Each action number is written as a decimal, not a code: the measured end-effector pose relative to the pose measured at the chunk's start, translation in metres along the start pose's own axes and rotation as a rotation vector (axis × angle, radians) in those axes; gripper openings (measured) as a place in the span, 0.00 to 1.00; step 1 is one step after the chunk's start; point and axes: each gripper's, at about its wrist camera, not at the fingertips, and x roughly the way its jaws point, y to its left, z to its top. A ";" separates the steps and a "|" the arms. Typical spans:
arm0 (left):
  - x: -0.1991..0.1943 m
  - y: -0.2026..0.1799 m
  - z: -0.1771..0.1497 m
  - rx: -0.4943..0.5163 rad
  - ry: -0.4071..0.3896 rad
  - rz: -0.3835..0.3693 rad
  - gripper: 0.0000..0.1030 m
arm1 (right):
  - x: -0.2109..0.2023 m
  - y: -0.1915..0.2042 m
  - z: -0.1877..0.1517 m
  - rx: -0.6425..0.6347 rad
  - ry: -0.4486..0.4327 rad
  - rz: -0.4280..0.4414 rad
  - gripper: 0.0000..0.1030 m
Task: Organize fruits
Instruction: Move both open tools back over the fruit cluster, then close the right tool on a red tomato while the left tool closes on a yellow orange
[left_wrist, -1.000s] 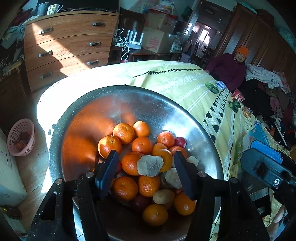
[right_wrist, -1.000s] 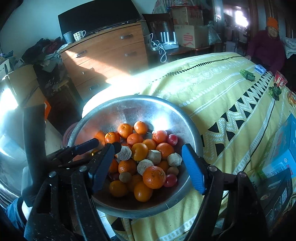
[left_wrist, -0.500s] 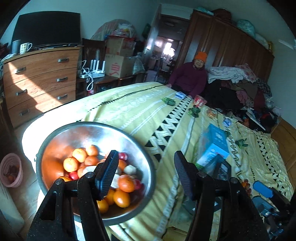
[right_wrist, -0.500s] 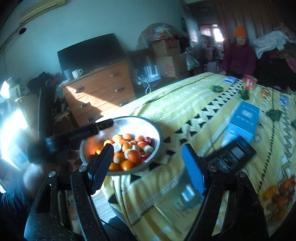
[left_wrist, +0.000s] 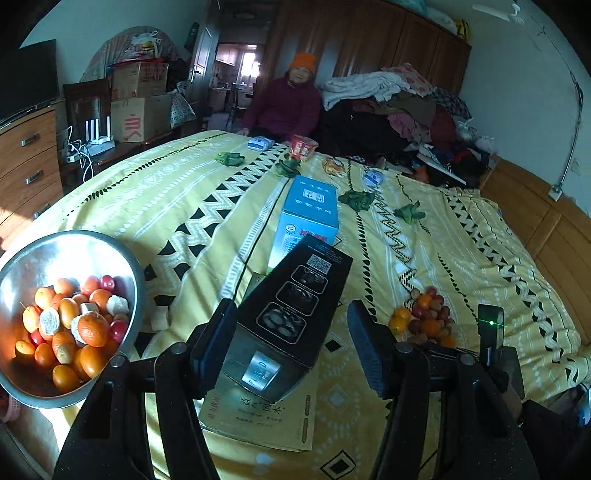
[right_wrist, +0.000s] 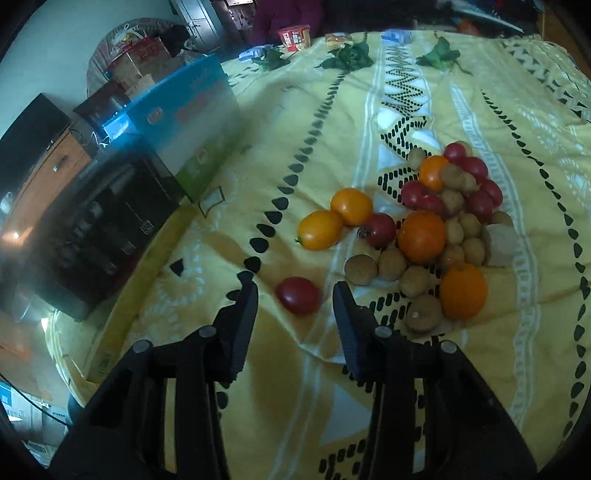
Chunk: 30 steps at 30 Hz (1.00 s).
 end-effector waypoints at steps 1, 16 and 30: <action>0.004 -0.002 -0.001 0.004 0.011 0.000 0.61 | 0.005 -0.001 0.000 -0.006 0.008 0.006 0.41; 0.031 -0.020 -0.011 0.014 0.079 -0.023 0.61 | 0.026 0.001 -0.010 -0.014 0.080 0.152 0.43; 0.036 -0.028 -0.014 0.021 0.084 -0.036 0.61 | 0.005 -0.009 -0.006 -0.122 0.019 0.058 0.43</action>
